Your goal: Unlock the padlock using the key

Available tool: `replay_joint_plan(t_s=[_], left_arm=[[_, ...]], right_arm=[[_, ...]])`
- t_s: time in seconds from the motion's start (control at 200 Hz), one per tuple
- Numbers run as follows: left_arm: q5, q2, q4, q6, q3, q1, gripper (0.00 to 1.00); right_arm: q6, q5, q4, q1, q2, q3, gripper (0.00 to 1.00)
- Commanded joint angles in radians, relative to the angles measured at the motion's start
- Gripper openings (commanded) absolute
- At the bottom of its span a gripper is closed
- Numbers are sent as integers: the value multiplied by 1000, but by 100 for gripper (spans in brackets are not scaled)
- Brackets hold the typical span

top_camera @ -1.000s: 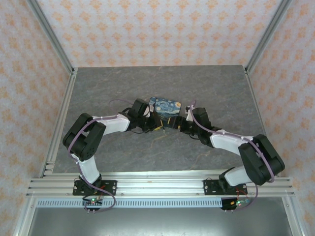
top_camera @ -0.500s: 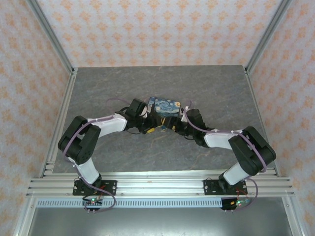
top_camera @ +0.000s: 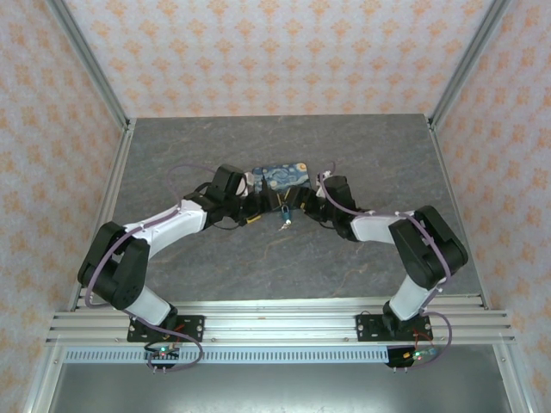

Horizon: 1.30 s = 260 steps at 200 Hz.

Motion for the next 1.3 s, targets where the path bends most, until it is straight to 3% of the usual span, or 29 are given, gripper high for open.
replay_joint_plan(t_s=[0.0, 0.22, 0.255, 0.556, 0.881, 1.296], left_arm=[[-61, -14, -27, -2, 9, 8, 88], [-104, 12, -48, 2, 62, 17, 92], [-114, 16, -53, 2, 68, 20, 100], [-180, 52, -129, 51, 167, 55, 100], [-247, 174, -253, 149, 332, 92, 100], [-229, 268, -233, 153, 366, 106, 100]], right_arm=[[-33, -17, -1, -22, 21, 44, 69], [-51, -64, 26, -24, -58, -53, 67], [-56, -67, 27, -23, -70, -74, 66], [-89, -81, 66, -18, -47, -152, 54], [-174, -24, 75, 5, 27, -122, 46], [-259, -13, 21, 41, 100, -34, 45]])
